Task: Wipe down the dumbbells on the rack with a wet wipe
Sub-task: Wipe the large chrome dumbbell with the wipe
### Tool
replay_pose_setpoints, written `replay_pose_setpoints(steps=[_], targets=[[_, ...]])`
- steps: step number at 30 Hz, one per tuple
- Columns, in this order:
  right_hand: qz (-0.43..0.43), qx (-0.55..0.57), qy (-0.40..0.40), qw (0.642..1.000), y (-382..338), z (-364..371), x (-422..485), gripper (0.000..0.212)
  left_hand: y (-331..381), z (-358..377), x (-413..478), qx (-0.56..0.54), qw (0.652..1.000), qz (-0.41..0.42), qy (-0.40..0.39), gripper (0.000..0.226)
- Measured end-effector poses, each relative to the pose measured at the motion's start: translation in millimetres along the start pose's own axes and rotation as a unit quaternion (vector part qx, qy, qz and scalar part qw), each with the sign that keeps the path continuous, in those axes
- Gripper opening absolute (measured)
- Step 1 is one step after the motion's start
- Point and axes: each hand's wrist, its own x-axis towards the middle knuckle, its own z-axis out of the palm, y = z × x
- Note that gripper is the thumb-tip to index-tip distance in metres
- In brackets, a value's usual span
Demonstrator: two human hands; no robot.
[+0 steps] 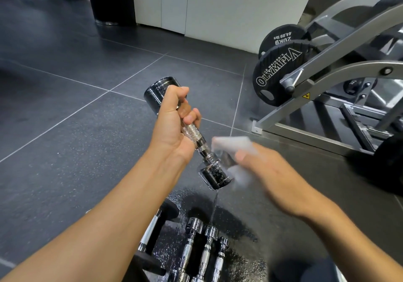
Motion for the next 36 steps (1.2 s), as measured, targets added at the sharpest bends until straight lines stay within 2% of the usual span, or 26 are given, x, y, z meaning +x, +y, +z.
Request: replay_pose_setpoints(steps=[2,3,5,7,9,11,15,17,18,19,20,21,22,23,24,25,27,29,30,31,32,33,34,36], targets=[[-0.051,-0.055,-0.105,0.992,3.6,9.2,-3.4,0.054,0.7,0.1,0.6,0.005,1.000,0.002,0.005,0.034],[-0.048,-0.043,-0.135,0.989,5.9,10.8,-4.3,0.060,1.4,0.3,0.6,0.008,1.000,0.003,0.007,0.035],[-0.047,0.015,-0.131,0.990,10.9,11.0,-3.7,0.066,2.9,-0.3,1.0,0.010,1.000,0.003,0.011,0.036],[-0.073,0.019,-0.049,0.996,12.9,16.9,-3.8,0.055,4.8,-1.8,2.2,0.001,1.000,0.005,0.014,0.037],[-0.094,-0.035,0.069,0.993,14.8,33.4,-5.5,0.054,5.0,-1.8,2.5,-0.016,1.000,0.005,0.017,0.036],[-0.069,-0.068,0.152,0.984,16.4,53.6,-6.7,0.056,4.8,-1.0,1.1,-0.032,0.999,0.003,0.018,0.035],[-0.049,-0.142,0.177,0.973,18.0,72.2,-2.2,0.053,2.3,1.8,-4.5,-0.044,0.999,0.000,0.020,0.035],[-0.018,-0.099,0.211,0.972,13.3,72.4,2.6,0.036,0.8,2.4,-6.6,-0.048,0.999,0.003,0.020,0.034],[0.022,-0.041,0.235,0.971,6.5,72.3,6.4,0.024,0.2,3.1,-7.5,-0.046,0.999,0.004,0.018,0.033],[0.081,0.070,0.241,0.965,1.8,70.8,12.0,0.013,-0.4,4.0,-8.4,-0.043,0.999,0.004,0.017,0.033],[0.149,0.238,0.221,0.934,-3.3,67.6,18.1,0.013,-0.7,5.0,-9.7,-0.038,0.999,0.004,0.015,0.032],[0.212,0.425,0.167,0.864,-5.8,64.8,23.5,0.018,-1.0,5.8,-10.9,-0.036,0.999,0.004,0.012,0.031],[0.268,0.561,0.111,0.775,-10.1,60.4,26.5,0.022,-1.0,6.5,-12.1,-0.035,0.999,0.001,0.008,0.030],[0.306,0.626,0.075,0.713,-10.6,55.4,27.9,0.025,-0.9,6.8,-13.1,-0.038,0.999,-0.003,0.007,0.029],[0.327,0.647,0.059,0.686,-12.1,53.5,29.1,0.026,-0.7,6.7,-13.5,-0.046,0.999,-0.010,0.006,0.029],[0.335,0.643,0.050,0.687,-13.1,51.6,29.9,0.028,-0.4,6.5,-13.0,-0.057,0.998,-0.018,0.006,0.028],[0.330,0.615,0.060,0.714,-12.7,50.4,29.2,0.026,0.5,5.7,-10.6,-0.080,0.996,-0.031,0.010,0.026],[0.289,0.594,0.097,0.745,-13.5,52.5,27.2,0.024,1.2,4.3,-7.5,-0.100,0.994,-0.033,0.023,0.027],[0.245,0.549,0.133,0.788,-13.1,55.2,24.5,0.025,1.3,4.0,-6.1,-0.106,0.993,-0.031,0.033,0.029],[0.180,0.438,0.191,0.860,-7.1,61.2,20.9,0.026,1.0,4.0,-4.9,-0.109,0.993,-0.029,0.041,0.030],[0.098,0.263,0.252,0.926,-2.4,66.7,18.2,0.025,1.1,4.3,-4.0,-0.108,0.993,-0.028,0.046,0.031],[0.000,0.070,0.286,0.956,7.3,70.5,15.6,0.027,1.4,4.1,-3.3,-0.106,0.993,-0.029,0.049,0.031],[-0.101,-0.073,0.288,0.949,18.8,73.4,15.1,0.031,2.1,3.5,-2.9,-0.105,0.993,-0.029,0.049,0.031],[-0.277,-0.246,0.247,0.895,39.2,68.1,17.5,0.037,3.2,2.6,-2.7,-0.103,0.993,-0.030,0.046,0.030]])
